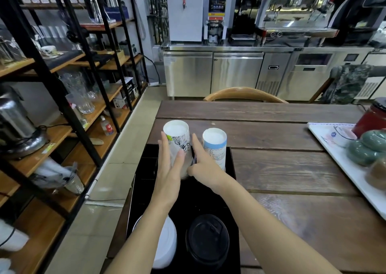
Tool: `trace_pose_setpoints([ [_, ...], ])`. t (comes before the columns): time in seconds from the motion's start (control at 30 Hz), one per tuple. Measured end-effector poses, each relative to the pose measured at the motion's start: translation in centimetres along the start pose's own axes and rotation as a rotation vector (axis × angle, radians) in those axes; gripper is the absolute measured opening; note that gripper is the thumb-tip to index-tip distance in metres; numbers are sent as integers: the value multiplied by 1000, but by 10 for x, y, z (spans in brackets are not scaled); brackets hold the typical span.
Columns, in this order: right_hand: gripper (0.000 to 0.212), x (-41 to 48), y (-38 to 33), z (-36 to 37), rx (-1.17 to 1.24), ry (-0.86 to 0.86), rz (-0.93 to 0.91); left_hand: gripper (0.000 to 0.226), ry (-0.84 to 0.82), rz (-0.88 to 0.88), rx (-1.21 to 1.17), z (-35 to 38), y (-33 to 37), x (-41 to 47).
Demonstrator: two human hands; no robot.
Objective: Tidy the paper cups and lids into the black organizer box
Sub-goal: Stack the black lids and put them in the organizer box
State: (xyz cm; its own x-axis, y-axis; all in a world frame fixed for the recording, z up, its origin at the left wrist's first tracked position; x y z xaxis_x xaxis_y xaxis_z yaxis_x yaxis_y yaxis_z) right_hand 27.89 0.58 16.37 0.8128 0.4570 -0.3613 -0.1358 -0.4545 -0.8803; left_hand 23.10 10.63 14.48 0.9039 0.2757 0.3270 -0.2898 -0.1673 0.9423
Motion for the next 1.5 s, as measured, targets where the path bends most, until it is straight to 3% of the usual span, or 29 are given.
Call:
trace_pose_setpoints([
  [0.13,98,-1,3,4,-3,-12,-13,76,-32,13,-60,-6,0,6],
  [0.23,101,-3,8,7,3,-25,-18,58,-73,2,-125,-15,4,10],
  [0.47,110,-8,9,22,-32,-64,-26,60,-106,-53,-170,-33,4,24],
  [0.83,107,-6,21,18,-2,-100,-31,53,-103,-90,-169,-39,-1,29],
  [0.93,103,-11,26,14,46,-56,-73,66,66,-37,-92,-33,4,17],
  [1.0,90,-17,32,8,86,105,-95,56,293,27,112,-30,6,-4],
  [1.07,66,-25,43,0,125,288,-88,38,354,46,233,-22,5,-35],
  [1.17,28,-40,62,-9,36,398,-12,13,122,22,340,-8,2,-75],
  [1.3,8,-59,81,-14,-138,367,39,8,-78,-61,433,0,-4,-93],
  [1.37,9,-67,88,-16,-236,332,73,13,-109,-91,472,4,-5,-96],
  [1.5,36,-80,99,-14,-417,308,182,34,-234,-160,551,8,-6,-98],
])
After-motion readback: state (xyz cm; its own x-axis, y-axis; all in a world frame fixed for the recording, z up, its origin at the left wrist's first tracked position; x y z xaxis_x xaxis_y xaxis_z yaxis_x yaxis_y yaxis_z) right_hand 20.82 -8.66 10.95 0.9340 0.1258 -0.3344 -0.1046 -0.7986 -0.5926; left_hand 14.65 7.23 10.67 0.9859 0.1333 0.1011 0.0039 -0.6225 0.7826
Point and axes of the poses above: each hand's wrist, its own x-axis towards the middle knuckle, its own z-axis out of the palm, y = z × x, the point moved 1 cm from there along x, towards the middle knuckle, and after that the axes turned 12 degrees about z, right-handed, at the moved point
